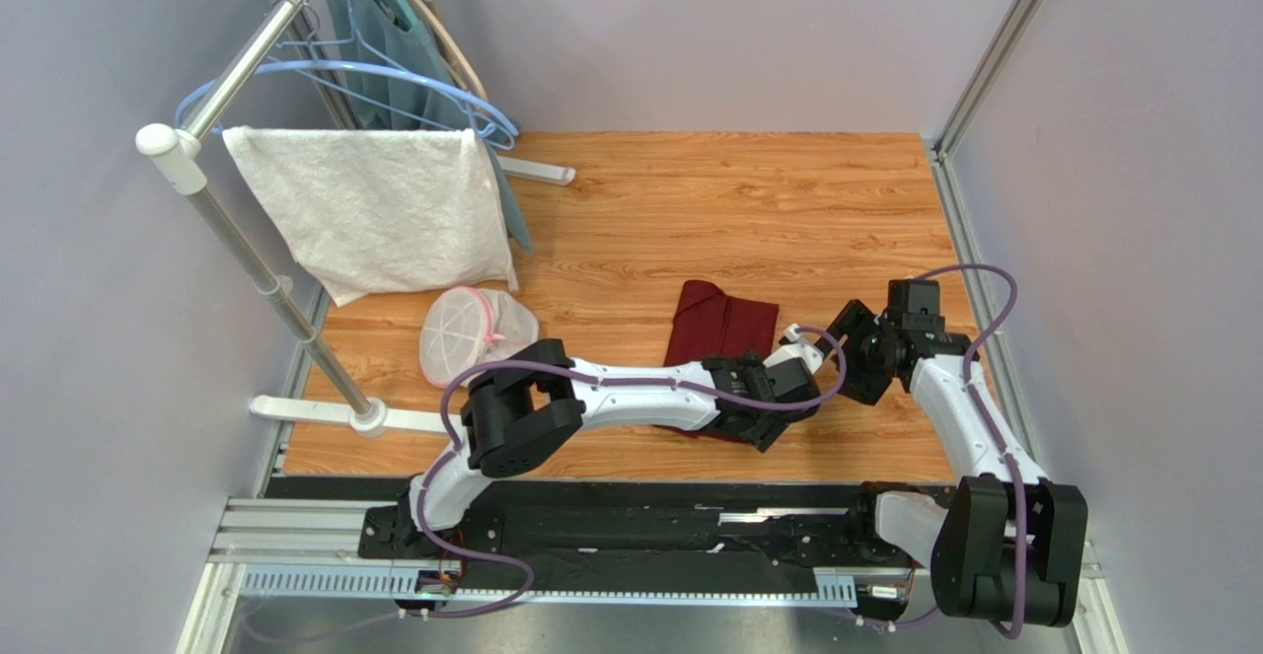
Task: Fold the napkin into a case and place the utensils inside
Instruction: Pick up the 2/3-rectangle-folded napkin from the center of the board.
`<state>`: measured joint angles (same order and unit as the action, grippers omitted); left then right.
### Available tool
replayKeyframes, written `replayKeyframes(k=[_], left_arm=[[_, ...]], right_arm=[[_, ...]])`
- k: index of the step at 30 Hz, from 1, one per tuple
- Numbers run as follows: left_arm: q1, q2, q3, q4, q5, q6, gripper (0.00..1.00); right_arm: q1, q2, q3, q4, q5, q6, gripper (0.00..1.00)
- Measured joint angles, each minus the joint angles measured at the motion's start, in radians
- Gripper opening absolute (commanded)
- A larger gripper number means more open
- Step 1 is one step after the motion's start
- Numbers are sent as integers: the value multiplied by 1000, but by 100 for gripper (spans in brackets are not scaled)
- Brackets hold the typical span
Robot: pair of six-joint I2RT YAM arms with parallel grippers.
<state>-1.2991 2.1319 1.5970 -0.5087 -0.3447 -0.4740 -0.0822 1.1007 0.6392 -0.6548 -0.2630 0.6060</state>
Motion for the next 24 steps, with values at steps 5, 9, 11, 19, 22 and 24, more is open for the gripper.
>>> replayKeyframes(k=[5, 9, 11, 19, 22, 24], left_arm=[[-17, 45, 49, -36, -4, -26, 55], [-17, 50, 57, -50, 3, -45, 40], [-17, 50, 58, -53, 5, -49, 32], [-14, 18, 24, -57, 29, -64, 0], [-11, -17, -6, -58, 51, -68, 0], [-6, -42, -23, -58, 61, -72, 0]], right_arm=[[-1, 27, 5, 11, -9, -19, 71], [2, 79, 3, 74, -80, -29, 72], [8, 116, 1, 113, -119, -34, 74], [55, 194, -25, 238, -223, -52, 81], [63, 215, -36, 283, -246, -53, 81], [67, 246, -38, 312, -260, -52, 81]])
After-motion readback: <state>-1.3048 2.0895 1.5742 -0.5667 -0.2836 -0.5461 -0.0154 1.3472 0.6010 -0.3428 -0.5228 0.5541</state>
